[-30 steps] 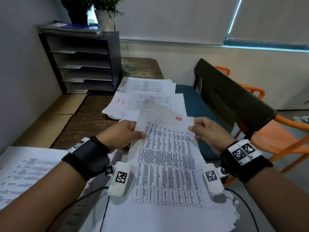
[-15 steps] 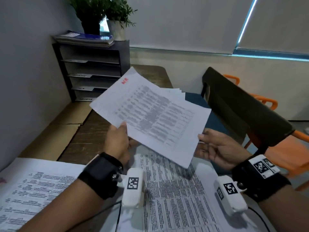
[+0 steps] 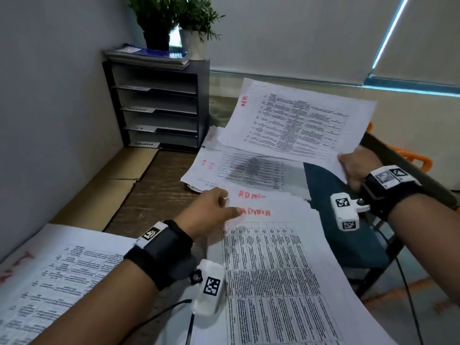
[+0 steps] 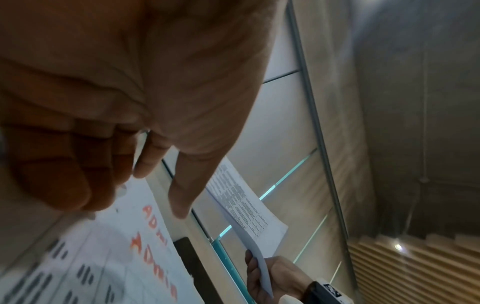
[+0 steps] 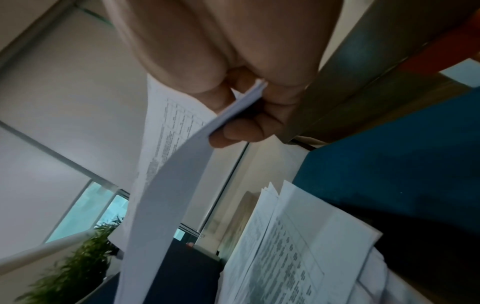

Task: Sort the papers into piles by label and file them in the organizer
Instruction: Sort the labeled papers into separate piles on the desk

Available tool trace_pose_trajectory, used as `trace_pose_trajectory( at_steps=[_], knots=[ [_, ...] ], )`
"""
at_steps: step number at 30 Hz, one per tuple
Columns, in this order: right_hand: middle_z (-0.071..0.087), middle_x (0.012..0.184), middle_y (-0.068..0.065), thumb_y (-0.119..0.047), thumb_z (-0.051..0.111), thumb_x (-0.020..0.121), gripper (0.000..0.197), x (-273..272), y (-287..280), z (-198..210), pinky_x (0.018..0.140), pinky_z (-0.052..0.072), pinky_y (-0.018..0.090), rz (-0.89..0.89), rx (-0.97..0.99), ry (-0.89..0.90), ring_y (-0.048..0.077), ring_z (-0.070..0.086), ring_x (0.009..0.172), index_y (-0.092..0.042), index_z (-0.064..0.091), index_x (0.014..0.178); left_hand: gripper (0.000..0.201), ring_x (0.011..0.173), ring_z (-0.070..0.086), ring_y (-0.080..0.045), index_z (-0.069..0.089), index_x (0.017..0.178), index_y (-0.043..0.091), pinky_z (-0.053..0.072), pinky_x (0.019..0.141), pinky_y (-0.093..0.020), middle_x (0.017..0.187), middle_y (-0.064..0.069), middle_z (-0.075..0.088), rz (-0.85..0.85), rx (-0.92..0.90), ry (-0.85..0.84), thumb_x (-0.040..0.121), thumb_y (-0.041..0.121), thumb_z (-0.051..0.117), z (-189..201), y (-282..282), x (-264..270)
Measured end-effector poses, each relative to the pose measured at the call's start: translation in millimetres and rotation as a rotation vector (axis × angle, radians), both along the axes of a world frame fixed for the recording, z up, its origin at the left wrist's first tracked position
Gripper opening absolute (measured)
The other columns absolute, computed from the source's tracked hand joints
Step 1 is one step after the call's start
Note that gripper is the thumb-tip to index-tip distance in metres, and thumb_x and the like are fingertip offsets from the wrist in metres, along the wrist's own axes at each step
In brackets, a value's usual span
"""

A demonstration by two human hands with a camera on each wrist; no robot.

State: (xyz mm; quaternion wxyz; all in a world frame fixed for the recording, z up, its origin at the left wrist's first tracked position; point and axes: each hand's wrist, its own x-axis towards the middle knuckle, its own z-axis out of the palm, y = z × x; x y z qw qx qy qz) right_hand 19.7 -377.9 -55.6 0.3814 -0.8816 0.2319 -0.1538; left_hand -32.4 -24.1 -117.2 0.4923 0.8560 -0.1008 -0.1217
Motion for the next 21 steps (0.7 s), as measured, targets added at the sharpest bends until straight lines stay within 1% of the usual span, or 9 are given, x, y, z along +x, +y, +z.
trace_pose_trajectory(
  at_steps=[2,4,7,9,11,14,15,18,21],
  knots=[
    [0.064,0.069,0.022,-0.015,0.046,0.098,0.019,2,0,-1,0.043,0.035,0.027,0.002,-0.046,0.062,0.028,0.054,0.046,-0.001,0.057,0.092,0.067,0.108,0.058,-0.018,0.047,0.140,0.012,0.050,0.084,-0.031,0.127,-0.006,0.054,0.004,0.148,-0.041,0.086,0.039,0.076,5,4,0],
    [0.064,0.072,0.017,-0.013,0.047,0.098,0.015,4,4,-5,0.044,0.035,0.027,0.009,-0.008,0.056,0.027,0.051,0.047,-0.003,0.059,0.098,0.073,0.114,0.055,-0.023,0.044,0.143,0.013,0.048,0.088,-0.031,0.135,-0.007,0.045,-0.002,0.245,-0.062,0.084,0.041,0.077,6,6,0],
    [0.069,0.099,0.018,-0.011,0.050,0.097,0.019,12,9,-18,0.051,0.039,0.028,0.035,0.004,0.048,0.028,0.057,0.063,-0.004,0.063,0.109,0.074,0.117,0.051,-0.023,0.045,0.140,0.015,0.047,0.096,-0.033,0.136,-0.007,0.037,0.000,0.287,-0.038,0.080,0.038,0.081,6,7,-2],
    [0.070,0.104,0.021,-0.013,0.051,0.098,0.021,18,10,-25,0.056,0.046,0.031,0.062,-0.013,0.098,0.032,0.062,0.070,-0.004,0.063,0.113,0.071,0.114,0.050,-0.021,0.047,0.137,0.016,0.047,0.097,-0.033,0.133,-0.005,0.034,0.006,0.282,-0.016,0.079,0.035,0.084,7,7,-4],
    [0.070,0.105,0.020,-0.013,0.050,0.098,0.021,22,12,-30,0.066,0.053,0.038,0.087,0.007,0.119,0.037,0.067,0.078,-0.005,0.062,0.113,0.068,0.107,0.048,-0.019,0.048,0.134,0.016,0.048,0.092,-0.032,0.127,-0.002,0.032,-0.002,0.293,0.000,0.078,0.032,0.084,10,7,-5],
    [0.068,0.118,0.013,-0.013,0.049,0.098,0.026,27,13,-38,0.082,0.055,0.039,0.108,0.016,0.136,0.033,0.067,0.092,-0.005,0.061,0.120,0.068,0.100,0.047,-0.019,0.049,0.132,0.013,0.046,0.076,-0.028,0.120,0.000,0.029,-0.013,0.315,0.007,0.077,0.029,0.085,11,6,-6],
    [0.067,0.121,0.015,-0.014,0.049,0.098,0.028,28,13,-39,0.087,0.054,0.039,0.118,0.008,0.145,0.034,0.066,0.098,-0.005,0.060,0.123,0.069,0.100,0.048,-0.020,0.049,0.133,0.013,0.048,0.078,-0.028,0.120,0.000,0.029,-0.014,0.314,0.008,0.077,0.029,0.086,11,6,-6],
    [0.066,0.123,0.018,-0.015,0.049,0.101,0.030,30,17,-41,0.080,0.045,0.034,0.133,-0.063,0.202,0.033,0.063,0.097,-0.001,0.059,0.126,0.072,0.101,0.049,-0.019,0.047,0.136,0.014,0.050,0.091,-0.033,0.121,0.000,0.028,-0.019,0.305,0.023,0.077,0.028,0.085,10,6,-6],
    [0.067,0.115,0.023,-0.017,0.049,0.102,0.029,32,21,-45,0.066,0.044,0.033,0.145,-0.110,0.246,0.030,0.060,0.079,0.001,0.059,0.123,0.075,0.100,0.049,-0.019,0.045,0.139,0.014,0.048,0.090,-0.030,0.123,0.000,0.028,-0.024,0.295,0.023,0.077,0.028,0.085,10,7,-6]
  ],
)
